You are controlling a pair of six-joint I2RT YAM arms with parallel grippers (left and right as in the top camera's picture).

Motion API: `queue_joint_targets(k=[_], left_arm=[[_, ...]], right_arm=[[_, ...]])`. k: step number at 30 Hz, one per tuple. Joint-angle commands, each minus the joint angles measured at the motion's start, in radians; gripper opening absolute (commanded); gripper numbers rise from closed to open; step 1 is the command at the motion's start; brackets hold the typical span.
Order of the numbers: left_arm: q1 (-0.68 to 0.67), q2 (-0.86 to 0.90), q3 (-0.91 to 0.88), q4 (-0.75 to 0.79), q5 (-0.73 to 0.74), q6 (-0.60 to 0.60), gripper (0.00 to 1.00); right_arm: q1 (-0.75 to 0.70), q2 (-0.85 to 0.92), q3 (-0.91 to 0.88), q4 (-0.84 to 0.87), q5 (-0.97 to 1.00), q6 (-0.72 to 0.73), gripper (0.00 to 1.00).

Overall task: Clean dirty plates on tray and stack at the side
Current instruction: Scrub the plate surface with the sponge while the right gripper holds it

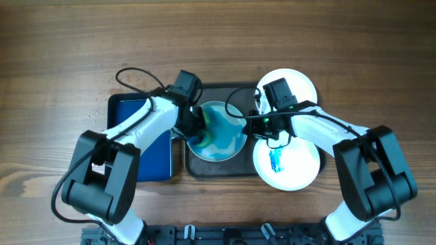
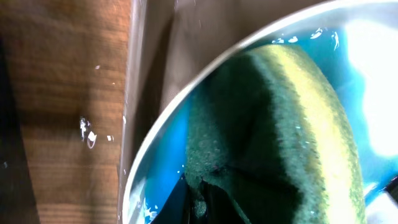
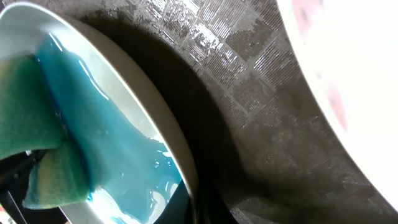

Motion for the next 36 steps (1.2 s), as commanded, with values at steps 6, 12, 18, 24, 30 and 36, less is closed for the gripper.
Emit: queue_joint_targets(k=[6,12,18,24,30,36], left_arm=[[-0.159,0.067,-0.082,0.002,0.160,0.229,0.04],[-0.206,0.067,-0.082,0.141,0.330,0.204,0.04],[-0.163,0.066,-0.082,0.209,0.315,0.131,0.04],[-0.114,0.066,-0.082,0.209,0.285,0.101,0.04],[-0.114,0.066,-0.077,0.207,0.283,0.102,0.04],[-0.115,0.059,-0.038,0.192,0.283,0.102,0.04]], right_arm=[[-0.001,0.033,-0.031,-0.019,0.074,0.015,0.04],[-0.001,0.033,-0.031,-0.024,0.074,0.015,0.04],[-0.001,0.019,-0.029,-0.017,0.074,-0.016,0.05],[-0.001,-0.082,-0.019,-0.013,0.118,-0.063,0.05],[-0.001,-0.187,-0.018,-0.031,0.150,-0.105,0.05],[0.000,-0.257,-0.018,-0.063,0.183,-0.155,0.05]])
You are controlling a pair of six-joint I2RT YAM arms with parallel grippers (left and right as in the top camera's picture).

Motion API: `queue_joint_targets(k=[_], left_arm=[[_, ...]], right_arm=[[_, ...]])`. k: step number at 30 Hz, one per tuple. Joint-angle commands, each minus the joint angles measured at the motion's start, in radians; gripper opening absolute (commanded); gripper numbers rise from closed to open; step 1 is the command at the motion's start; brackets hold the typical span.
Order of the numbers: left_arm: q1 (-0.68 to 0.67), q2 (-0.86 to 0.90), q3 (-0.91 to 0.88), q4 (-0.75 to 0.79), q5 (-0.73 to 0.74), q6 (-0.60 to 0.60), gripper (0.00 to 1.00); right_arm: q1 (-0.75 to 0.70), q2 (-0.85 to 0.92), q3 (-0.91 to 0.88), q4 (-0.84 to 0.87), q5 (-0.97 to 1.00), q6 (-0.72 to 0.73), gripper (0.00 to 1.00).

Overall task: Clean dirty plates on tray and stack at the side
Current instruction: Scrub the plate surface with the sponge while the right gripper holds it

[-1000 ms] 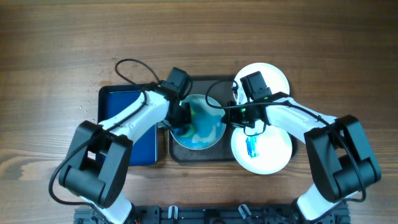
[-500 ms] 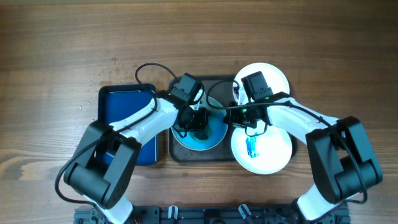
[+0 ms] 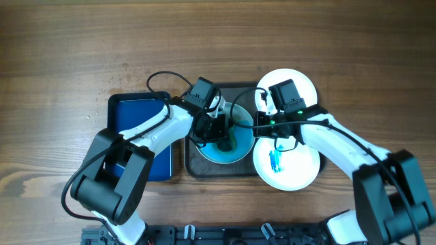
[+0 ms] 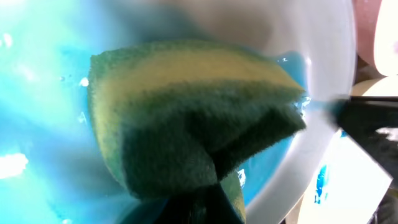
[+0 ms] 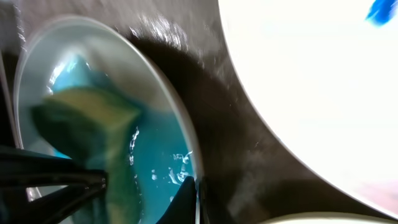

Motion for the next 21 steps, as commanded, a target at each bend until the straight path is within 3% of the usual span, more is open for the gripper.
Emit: queue_joint_targets(k=[1,6,7,8,9,17,21], left_arm=[[-0.004,0.032,0.003,-0.020,-0.024,-0.010,0.04],[-0.003,0.006,0.023,-0.020,-0.025,-0.010,0.04],[-0.003,0.005,0.024,-0.019,-0.025,-0.010,0.04],[-0.003,0.005,0.024,-0.019,-0.025,-0.010,0.04],[-0.003,0.005,0.024,-0.023,-0.025,-0.010,0.04],[-0.003,0.005,0.024,-0.027,-0.029,-0.011,0.04],[-0.003,0.005,0.024,-0.027,-0.029,-0.010,0.04]], right_arm=[[0.000,-0.074,0.018,-0.003,0.017,-0.047,0.04],[0.000,-0.075,0.018,-0.018,0.016,-0.051,0.04],[0.000,-0.075,0.018,-0.022,0.016,-0.050,0.09],[-0.001,-0.074,0.018,-0.027,0.020,-0.045,0.25],[-0.001,-0.072,0.018,-0.029,0.025,-0.032,0.36],[-0.001,-0.029,0.018,-0.020,0.051,0.010,0.22],[-0.001,0.024,0.018,-0.004,0.050,0.025,0.20]])
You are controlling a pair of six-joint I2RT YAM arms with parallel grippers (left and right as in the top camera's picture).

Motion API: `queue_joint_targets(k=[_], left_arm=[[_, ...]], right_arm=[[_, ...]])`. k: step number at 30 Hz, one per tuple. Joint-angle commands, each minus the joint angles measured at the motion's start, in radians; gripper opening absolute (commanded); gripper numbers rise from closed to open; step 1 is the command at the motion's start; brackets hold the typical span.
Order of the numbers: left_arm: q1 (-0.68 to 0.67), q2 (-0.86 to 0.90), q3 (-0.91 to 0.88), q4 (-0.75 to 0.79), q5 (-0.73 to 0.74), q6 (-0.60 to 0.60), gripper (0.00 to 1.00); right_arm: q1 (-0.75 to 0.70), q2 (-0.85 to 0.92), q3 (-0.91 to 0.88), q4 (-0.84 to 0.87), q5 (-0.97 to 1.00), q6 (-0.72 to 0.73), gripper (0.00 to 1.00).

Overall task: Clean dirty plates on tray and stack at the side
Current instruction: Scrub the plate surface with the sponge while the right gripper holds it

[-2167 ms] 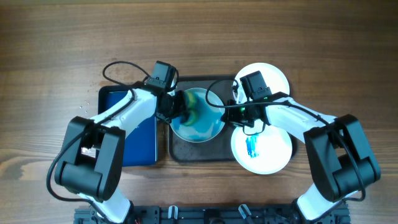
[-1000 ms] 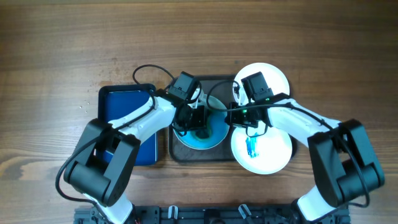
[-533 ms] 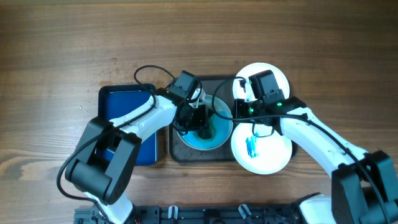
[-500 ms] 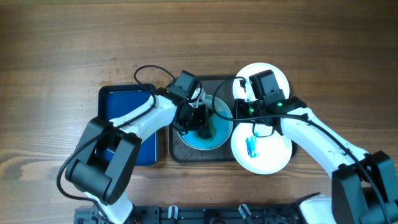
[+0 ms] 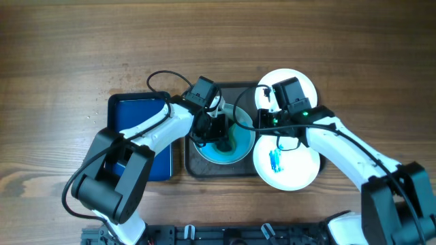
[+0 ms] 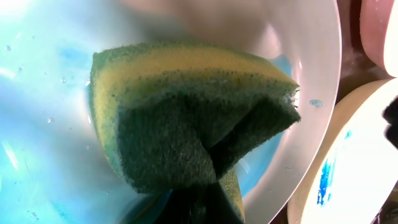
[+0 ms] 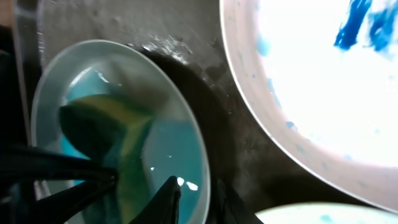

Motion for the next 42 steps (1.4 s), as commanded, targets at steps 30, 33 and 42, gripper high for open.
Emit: queue_joint_targets(k=[30,33,42], left_arm=[[-0.003,0.000,0.008,-0.003,-0.022,-0.021,0.04],[-0.003,0.000,0.008,-0.003,-0.022,-0.021,0.04],[-0.003,0.000,0.008,-0.007,-0.021,-0.021,0.04]], right_arm=[[0.032,0.184,0.017,0.164,-0.036,0.108,0.25],[0.032,0.217,0.016,0.167,-0.036,0.114,0.17],[0.032,0.226,0.016,0.169,-0.010,0.129,0.05]])
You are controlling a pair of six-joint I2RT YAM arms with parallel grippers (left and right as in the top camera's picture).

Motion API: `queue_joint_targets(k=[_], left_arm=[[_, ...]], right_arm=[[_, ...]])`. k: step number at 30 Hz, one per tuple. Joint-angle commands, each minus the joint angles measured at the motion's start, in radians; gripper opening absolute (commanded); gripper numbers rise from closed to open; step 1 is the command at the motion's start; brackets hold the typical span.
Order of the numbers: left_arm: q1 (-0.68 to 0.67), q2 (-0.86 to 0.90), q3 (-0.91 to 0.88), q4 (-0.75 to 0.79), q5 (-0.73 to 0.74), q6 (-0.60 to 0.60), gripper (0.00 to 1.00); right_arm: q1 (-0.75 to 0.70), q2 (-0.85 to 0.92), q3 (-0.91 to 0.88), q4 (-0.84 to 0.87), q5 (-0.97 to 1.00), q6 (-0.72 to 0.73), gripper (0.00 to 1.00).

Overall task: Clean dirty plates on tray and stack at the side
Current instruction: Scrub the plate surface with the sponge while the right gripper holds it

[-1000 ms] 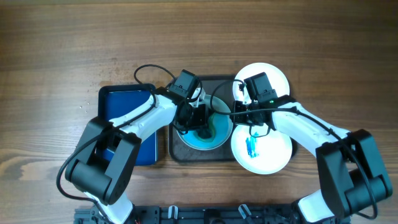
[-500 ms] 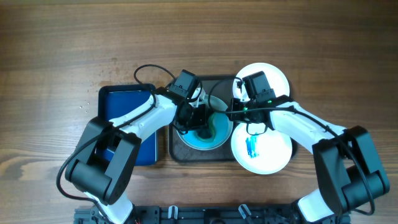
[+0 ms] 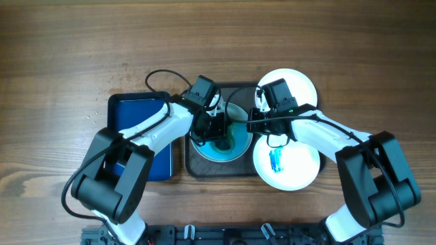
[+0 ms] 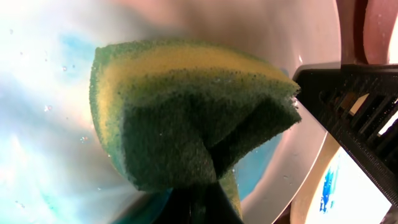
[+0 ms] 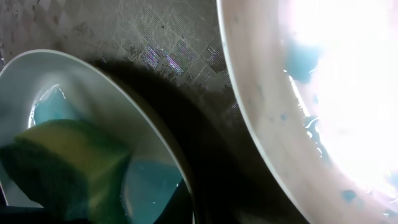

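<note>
A white plate [image 3: 231, 117] smeared with blue liquid lies in the dark tray [image 3: 194, 167]. My left gripper [image 3: 215, 129] is shut on a green-and-yellow sponge [image 4: 186, 118], pressed into the plate's middle. The left gripper's own fingers [image 4: 202, 208] show only as a dark wedge under the sponge. My right gripper [image 3: 251, 126] is at the plate's right rim [image 5: 134, 115], shut on it at the bottom of the right wrist view [image 5: 189, 214]. One black finger of the right gripper [image 4: 348, 106] stands just right of the sponge.
Two more white plates sit right of the tray: one at the back [image 3: 300, 82], and one in front [image 3: 296, 170] with a blue smear [image 3: 274, 161]. A blue tray [image 3: 136, 146] lies to the left. Both arms' cables loop over the dark tray's back edge.
My right gripper has come in to the left, and its finger now sits beside the sponge. The sponge and left gripper are in the same spot. The plate looks paler around the sponge.
At first the sponge was at the plate's left side, with my right gripper at the right rim. By 2.1 s ago the sponge was in the plate's middle, in blue liquid. It stayed there while the right wrist stood higher, and the right gripper is now low at the rim.
</note>
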Motion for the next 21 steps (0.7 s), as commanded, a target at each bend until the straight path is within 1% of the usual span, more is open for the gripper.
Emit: queue_joint_targets(k=[1,5,10,17,21], left_arm=[[-0.007,0.000,0.003,-0.009,0.002,-0.010,0.04],[-0.007,-0.017,0.005,-0.016,0.001,-0.009,0.04],[-0.007,-0.092,0.011,-0.016,-0.006,-0.010,0.04],[-0.007,-0.175,0.011,-0.087,-0.084,-0.044,0.04],[-0.007,-0.180,0.011,-0.124,-0.157,-0.095,0.04]], right_arm=[[0.008,0.046,0.008,0.004,0.018,0.042,0.04],[0.008,0.046,0.008,0.004,0.017,0.039,0.05],[0.008,0.034,0.010,0.005,0.013,0.014,0.05],[0.008,-0.038,0.010,-0.009,0.015,-0.034,0.05],[0.008,-0.088,0.010,-0.029,0.040,-0.064,0.05]])
